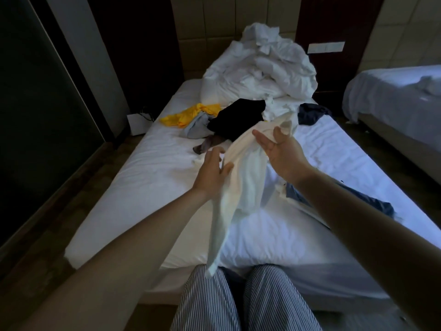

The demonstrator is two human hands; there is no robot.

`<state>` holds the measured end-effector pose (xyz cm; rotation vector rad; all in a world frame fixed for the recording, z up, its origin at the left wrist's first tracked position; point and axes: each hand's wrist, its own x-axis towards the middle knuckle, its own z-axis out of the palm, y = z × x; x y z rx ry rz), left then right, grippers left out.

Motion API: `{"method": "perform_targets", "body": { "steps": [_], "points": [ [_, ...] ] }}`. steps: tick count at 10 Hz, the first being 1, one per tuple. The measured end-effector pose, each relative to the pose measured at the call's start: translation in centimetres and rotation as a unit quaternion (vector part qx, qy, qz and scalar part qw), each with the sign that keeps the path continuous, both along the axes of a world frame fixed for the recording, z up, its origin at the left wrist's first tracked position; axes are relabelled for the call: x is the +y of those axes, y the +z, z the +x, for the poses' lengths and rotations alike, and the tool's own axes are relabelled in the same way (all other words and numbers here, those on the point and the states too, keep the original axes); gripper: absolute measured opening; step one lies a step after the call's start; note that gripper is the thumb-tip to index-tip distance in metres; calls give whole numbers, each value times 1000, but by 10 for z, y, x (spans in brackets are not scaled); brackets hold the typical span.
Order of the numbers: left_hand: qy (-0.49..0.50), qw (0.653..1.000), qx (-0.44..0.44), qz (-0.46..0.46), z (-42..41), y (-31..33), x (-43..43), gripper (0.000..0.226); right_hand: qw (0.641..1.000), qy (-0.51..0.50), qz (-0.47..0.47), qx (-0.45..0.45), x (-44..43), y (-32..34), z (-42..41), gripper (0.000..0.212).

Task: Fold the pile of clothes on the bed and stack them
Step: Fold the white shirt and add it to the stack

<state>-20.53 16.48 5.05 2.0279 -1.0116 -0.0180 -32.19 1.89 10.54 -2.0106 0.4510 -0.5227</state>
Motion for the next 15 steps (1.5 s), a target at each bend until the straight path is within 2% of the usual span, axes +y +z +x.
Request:
{"method": "perform_targets", "body": {
  "steps": [1, 2, 3, 4, 5, 6, 7, 8, 9, 10, 11, 12, 13, 14, 15],
  "points": [
    [41, 995, 27, 84, -2, -26, 3, 22, 995, -45, -56, 70, -7, -24, -13, 29],
    [8, 972, 100, 213, -6, -61, 1, 28, 988, -78, -56, 125, -14, -43, -18, 61],
    [-34, 912, 188, 362, -20, -98, -4, 83, 982, -66, -30, 176, -8, -53, -24, 120],
    [0, 887, 153, 436, -35, -136, -2, 99, 979, -64, -3, 193, -8, -50, -25, 84],
    [76, 908, 70, 406, -41, -161, 3, 67, 987, -54, 16, 152, -20, -57, -22, 11],
    [69, 918, 83, 381, -22, -161, 3, 47, 970, -120, 204, 58, -45, -80, -19, 20],
    [33, 933, 118, 338, 8, -141, 4, 38, 950, -192, 216, 117, -54, -90, -21, 23],
    [119, 966, 127, 194, 40, -104, 12, 25, 928, -269, 224, 131, -60, -94, -20, 14],
    [201, 974, 27, 103, 64, -61, 27, 26, 912, -314, 214, 152, -62, -90, -20, 15],
    [125, 949, -41, 288, 68, -42, 36, 40, 907, -197, 161, 336, -48, -94, -22, 26],
    [-10, 842, -38, 538, 63, -57, 48, 43, 847, -27, 126, 516, -30, -109, -26, 21],
    [-58, 789, 17, 611, 62, -86, 60, 42, 842, 67, 99, 526, -19, -125, -22, 29],
    [-111, 781, 114, 604, 58, -92, 56, 40, 876, 61, 90, 469, -17, -144, -8, 52],
    [-118, 788, 265, 543, 68, -98, 50, 10, 917, 9, 145, 371, -17, -157, 14, 15],
    [11, 885, 317, 341, 89, -118, 41, 12, 925, -65, 176, 332, -16, -172, 37, 33]
  ]
}}
